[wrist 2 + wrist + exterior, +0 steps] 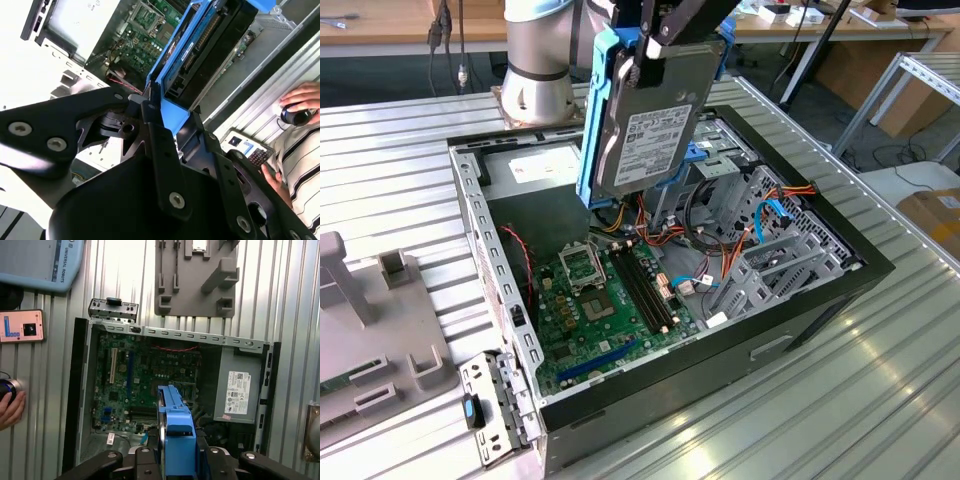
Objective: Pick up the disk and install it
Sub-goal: 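Pick up the disk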
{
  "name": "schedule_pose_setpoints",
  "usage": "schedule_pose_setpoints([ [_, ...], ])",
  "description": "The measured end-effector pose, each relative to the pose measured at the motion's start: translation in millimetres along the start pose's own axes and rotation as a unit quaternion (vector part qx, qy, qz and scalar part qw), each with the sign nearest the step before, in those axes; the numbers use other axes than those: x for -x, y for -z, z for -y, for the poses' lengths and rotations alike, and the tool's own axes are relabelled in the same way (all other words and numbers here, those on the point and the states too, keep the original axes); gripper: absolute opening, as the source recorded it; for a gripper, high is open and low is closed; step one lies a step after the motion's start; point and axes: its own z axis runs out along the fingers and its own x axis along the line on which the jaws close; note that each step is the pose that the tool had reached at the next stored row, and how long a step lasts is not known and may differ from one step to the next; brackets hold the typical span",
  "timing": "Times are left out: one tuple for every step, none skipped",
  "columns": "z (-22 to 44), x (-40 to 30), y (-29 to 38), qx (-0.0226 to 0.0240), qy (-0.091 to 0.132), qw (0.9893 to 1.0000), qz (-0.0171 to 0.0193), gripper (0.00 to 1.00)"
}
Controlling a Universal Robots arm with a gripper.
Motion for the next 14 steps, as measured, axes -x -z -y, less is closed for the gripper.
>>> schedule_pose_setpoints([
  [0.5,-16.7,0.7,0.0000,0.000,1.0000,0.0000,0.37],
  [0.7,-16.9,0.8,0.0000,-0.001,1.0000,0.0000,0.37],
  [14.8,-18.1,0.3,0.0000,0.000,1.0000,0.0000,0.37],
  [23.5,-18.8,0.0,0.0000,-0.001,1.0000,0.0000,0.37],
  [39.3,-19.9,-0.4,0.0000,0.000,1.0000,0.0000,0.37],
  [46.9,-20.5,-0.6,0.0000,0.000,1.0000,0.0000,0.37],
  [51.3,-20.8,-0.7,0.0000,0.000,1.0000,0.0000,0.37],
  [55.8,-21.1,-0.8,0.0000,0.000,1.0000,0.0000,0.37],
  [59.0,-21.4,-0.8,0.0000,0.000,1.0000,0.0000,0.37],
  [59.0,-21.4,-0.9,0.0000,0.000,1.0000,0.0000,0.37],
  [59.0,-21.4,-0.9,0.0000,-0.001,1.0000,0.0000,0.37],
  [59.2,-21.4,-0.8,0.0000,0.000,1.0000,0.0000,0.37],
  [60.3,-21.5,-0.9,0.0000,0.000,1.0000,0.0000,0.37],
  [61.3,-21.5,-0.9,0.0000,0.000,1.0000,0.0000,0.37],
])
